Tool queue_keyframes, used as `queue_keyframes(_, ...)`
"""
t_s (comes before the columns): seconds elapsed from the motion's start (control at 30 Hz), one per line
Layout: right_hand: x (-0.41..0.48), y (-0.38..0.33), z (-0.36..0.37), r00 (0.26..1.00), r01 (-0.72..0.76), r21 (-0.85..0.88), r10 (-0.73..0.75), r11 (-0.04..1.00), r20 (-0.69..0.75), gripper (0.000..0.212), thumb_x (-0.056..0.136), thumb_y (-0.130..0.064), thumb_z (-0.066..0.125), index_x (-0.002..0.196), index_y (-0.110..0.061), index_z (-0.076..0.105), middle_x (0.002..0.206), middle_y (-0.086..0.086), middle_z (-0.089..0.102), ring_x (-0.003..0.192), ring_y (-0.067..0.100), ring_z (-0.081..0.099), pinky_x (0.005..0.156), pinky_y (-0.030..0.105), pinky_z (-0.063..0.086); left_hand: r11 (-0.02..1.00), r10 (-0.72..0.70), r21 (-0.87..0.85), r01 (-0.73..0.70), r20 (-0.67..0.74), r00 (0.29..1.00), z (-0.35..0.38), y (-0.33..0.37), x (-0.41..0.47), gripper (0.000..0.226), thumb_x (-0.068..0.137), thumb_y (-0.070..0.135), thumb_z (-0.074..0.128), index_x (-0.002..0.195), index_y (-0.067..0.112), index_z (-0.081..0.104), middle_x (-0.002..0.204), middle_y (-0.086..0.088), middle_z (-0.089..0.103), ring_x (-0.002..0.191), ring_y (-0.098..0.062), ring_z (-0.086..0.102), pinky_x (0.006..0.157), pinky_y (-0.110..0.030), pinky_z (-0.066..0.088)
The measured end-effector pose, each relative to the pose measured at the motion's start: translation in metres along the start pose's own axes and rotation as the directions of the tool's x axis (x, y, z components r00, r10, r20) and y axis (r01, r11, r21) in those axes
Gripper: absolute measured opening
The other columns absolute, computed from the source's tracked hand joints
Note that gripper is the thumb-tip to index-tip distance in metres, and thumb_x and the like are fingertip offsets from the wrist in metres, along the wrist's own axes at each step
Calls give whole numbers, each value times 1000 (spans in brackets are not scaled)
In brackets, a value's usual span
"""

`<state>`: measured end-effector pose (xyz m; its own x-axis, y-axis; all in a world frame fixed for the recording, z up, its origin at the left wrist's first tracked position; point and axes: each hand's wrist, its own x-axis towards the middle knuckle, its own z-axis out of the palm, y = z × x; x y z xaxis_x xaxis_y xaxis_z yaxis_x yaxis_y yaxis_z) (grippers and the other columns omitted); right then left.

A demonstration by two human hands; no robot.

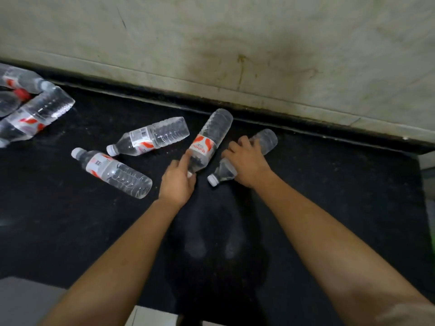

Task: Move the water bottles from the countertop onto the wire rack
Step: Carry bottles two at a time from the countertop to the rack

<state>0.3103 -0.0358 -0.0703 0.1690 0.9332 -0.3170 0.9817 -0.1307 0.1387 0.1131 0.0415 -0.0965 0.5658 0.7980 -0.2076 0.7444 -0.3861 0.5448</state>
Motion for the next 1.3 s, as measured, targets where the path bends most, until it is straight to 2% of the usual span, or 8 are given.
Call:
queue_keyframes(0.23,-97,-21,21,991,96,115,-106,989,81,56,87,-38,71,139,-37,50,140,-4,49,133,28,39,105,49,31,997,-57,-43,62,104,993,-8,-3,-74,67,95,13,62,155,17,34,123,-19,64,112,-38,62,93,-45,50)
queue_keyframes(0.4,-147,-7,20,999,53,363,-51,930,-16,59,84,-37,76,139,-34,55,145,-8,50,137,21,38,116,41,25,991,120,45,-124,83,989,-52,12,-91,58,95,20,65,149,13,47,120,-19,69,108,-37,66,92,-43,52)
queue_keyframes(0.5,-161,8,-4,966,-68,698,221,713,-132,69,72,-32,92,134,-22,64,137,-3,60,124,14,48,112,35,37,968,250,53,-247,-69,966,-84,46,-81,35,94,21,67,126,6,66,107,-18,74,98,-39,69,85,-42,53)
queue_keyframes(0.63,-178,33,-34,840,-191,940,542,281,8,60,65,-38,96,118,-27,71,109,-13,71,95,0,66,88,21,52,935,353,77,-347,-82,932,-114,89,-66,29,89,20,70,116,8,71,107,-17,75,104,-37,68,90,-41,50)
queue_keyframes(0.7,-184,37,-39,815,-204,966,574,158,79,48,68,-44,93,109,-30,71,100,-15,74,88,-3,69,82,21,56,935,347,102,-341,-43,937,-118,98,-64,26,89,24,71,110,8,73,104,-16,76,103,-36,68,87,-39,49)
queue_keyframes(0.87,-194,23,-18,819,-276,958,539,72,195,48,73,-43,91,111,-21,72,104,-7,76,93,6,70,83,23,58,954,285,116,-277,-60,957,-103,94,-80,32,91,43,70,100,13,73,95,-10,69,94,-30,64,81,-40,49)
queue_keyframes(1.17,-212,15,23,809,-265,964,539,-21,234,69,78,-31,90,136,-22,53,118,-13,66,103,-3,63,79,9,48,977,165,-104,-185,-175,971,-74,74,-98,40,89,39,73,124,22,63,91,0,56,81,-21,53,76,-33,41)
queue_keyframes(1.3,-213,14,31,774,-259,962,577,-88,261,74,75,-14,92,135,-11,49,125,2,66,111,17,66,93,31,56,974,168,-122,-191,-175,970,-71,73,-96,40,88,36,74,123,22,61,93,0,55,85,-26,57,76,-36,44)
